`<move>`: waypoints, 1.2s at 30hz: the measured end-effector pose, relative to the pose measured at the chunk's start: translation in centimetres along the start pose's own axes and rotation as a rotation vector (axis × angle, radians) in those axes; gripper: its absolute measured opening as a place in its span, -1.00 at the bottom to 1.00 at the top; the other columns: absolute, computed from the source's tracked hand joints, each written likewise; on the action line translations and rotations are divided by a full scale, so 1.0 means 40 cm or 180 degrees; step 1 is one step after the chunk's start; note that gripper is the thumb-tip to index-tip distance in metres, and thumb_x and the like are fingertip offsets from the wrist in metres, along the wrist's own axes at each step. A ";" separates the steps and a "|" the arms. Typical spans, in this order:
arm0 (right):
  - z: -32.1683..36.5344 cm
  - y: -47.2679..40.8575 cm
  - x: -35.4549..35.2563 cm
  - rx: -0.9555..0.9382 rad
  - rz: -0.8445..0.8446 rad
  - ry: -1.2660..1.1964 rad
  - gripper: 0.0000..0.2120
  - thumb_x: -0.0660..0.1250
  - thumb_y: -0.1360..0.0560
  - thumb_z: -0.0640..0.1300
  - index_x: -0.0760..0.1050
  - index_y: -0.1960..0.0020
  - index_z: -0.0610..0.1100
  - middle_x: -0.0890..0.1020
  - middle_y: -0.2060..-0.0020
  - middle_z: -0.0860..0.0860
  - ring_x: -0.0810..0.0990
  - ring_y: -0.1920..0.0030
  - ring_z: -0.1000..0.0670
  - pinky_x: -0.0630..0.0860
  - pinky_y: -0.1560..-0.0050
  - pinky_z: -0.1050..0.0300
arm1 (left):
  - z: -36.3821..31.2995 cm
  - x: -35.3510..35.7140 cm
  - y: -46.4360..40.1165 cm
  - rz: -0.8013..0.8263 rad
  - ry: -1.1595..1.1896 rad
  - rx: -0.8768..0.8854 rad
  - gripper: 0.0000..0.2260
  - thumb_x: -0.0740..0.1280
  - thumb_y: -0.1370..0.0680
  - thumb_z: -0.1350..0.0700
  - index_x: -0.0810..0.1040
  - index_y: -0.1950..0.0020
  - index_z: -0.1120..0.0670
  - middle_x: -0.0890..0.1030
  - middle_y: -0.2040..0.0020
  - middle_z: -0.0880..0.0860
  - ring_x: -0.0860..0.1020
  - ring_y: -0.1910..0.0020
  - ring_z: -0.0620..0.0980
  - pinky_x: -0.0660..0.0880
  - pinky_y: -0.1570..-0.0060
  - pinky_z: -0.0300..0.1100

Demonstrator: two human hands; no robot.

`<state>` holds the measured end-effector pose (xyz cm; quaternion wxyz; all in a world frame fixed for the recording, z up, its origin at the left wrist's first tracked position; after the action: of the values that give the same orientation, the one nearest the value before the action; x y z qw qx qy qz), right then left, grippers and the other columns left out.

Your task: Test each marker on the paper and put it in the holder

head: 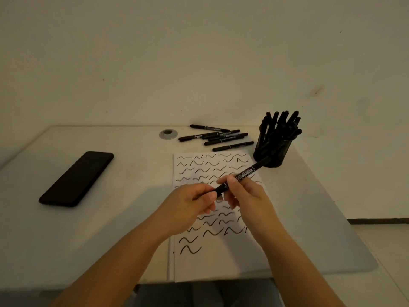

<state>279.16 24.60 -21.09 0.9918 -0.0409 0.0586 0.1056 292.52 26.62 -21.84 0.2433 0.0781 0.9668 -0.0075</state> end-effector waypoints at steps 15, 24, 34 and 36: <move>-0.058 0.102 -0.093 0.0151 -0.1053 -0.0120 -0.82 0.20 -0.52 -0.01 0.52 0.16 -0.05 0.52 0.46 0.07 0.45 0.44 0.19 0.40 0.38 0.31 | 0.086 -0.047 0.177 -0.1150 -0.1120 0.0192 -0.80 0.15 -0.51 -0.13 0.51 -0.02 -0.16 0.60 0.17 -0.17 0.55 0.23 -0.18 0.43 0.27 -0.34; -0.095 0.163 -0.004 -0.0290 -0.0389 0.0500 -0.94 0.29 -0.46 -0.12 0.50 0.18 0.00 0.65 0.35 0.05 0.62 0.29 0.14 0.52 0.17 0.27 | 0.120 0.005 0.151 -0.0691 -0.0934 0.0183 -0.85 0.10 -0.55 -0.08 0.46 0.04 -0.19 0.54 0.06 -0.04 0.51 0.08 -0.13 0.52 0.07 -0.09; -0.101 0.161 0.006 -0.0447 -0.0132 0.1022 -0.92 0.26 -0.46 -0.04 0.44 0.21 0.09 0.61 0.34 0.13 0.57 0.26 0.21 0.44 0.22 0.44 | 0.125 0.001 0.153 -0.0750 -0.0841 0.0185 -0.86 0.12 -0.56 -0.05 0.47 0.02 -0.15 0.52 0.15 -0.21 0.52 0.12 -0.16 0.52 0.13 -0.10; -0.103 0.161 -0.005 -0.0436 -0.0268 0.1133 -0.89 0.26 -0.46 -0.05 0.42 0.24 0.08 0.57 0.38 0.12 0.53 0.29 0.22 0.40 0.26 0.48 | 0.124 0.002 0.154 -0.0751 -0.0849 0.0180 -0.85 0.12 -0.56 -0.05 0.48 0.02 -0.14 0.52 0.15 -0.20 0.52 0.13 -0.16 0.52 0.13 -0.09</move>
<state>277.12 30.46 -25.60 0.9643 -0.1287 0.2240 0.0589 295.75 32.47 -26.11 0.3646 -0.0307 0.9278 -0.0735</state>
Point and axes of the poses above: each hand's wrist, its own y-axis away from the middle knuckle, its own x-axis out of the palm, z = x × y, the point moved 5 cm from there along -y, towards the middle knuckle
